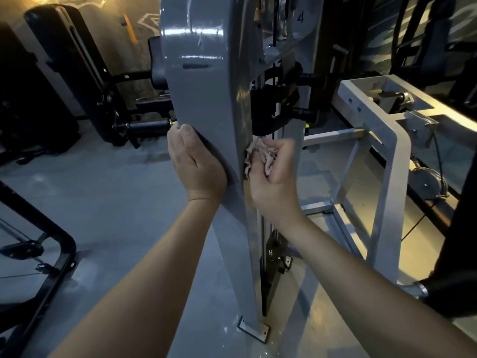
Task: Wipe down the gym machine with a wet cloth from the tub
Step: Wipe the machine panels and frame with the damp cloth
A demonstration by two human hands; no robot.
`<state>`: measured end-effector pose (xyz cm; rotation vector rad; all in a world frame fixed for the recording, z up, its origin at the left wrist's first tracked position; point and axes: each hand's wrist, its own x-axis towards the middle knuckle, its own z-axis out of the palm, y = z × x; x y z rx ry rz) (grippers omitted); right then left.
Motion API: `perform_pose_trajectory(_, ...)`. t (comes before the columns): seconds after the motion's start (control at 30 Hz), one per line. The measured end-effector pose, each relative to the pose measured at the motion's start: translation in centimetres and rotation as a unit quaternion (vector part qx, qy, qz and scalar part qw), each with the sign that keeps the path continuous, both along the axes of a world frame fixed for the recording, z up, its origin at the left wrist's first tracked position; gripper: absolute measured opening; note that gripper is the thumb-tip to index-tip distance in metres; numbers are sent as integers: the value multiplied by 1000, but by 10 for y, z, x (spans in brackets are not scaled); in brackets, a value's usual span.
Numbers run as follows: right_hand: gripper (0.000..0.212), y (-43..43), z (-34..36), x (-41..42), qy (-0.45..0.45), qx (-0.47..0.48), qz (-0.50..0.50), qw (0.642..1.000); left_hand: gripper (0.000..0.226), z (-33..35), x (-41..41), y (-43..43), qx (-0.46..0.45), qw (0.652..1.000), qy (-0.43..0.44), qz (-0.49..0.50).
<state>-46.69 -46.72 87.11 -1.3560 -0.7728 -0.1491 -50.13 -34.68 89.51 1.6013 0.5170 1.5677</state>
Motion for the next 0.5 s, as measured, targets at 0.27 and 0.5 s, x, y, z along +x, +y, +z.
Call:
perform_pose_trajectory(0.27,8,-14,-5,-23,-11,16,80,997,38,1,-2,2,12,1000,-8,-2)
perform_pose_trajectory(0.5,9,-26,-25,-18,-177,-74,31,981,32,2,-2,-1,15,1000,-17,-9)
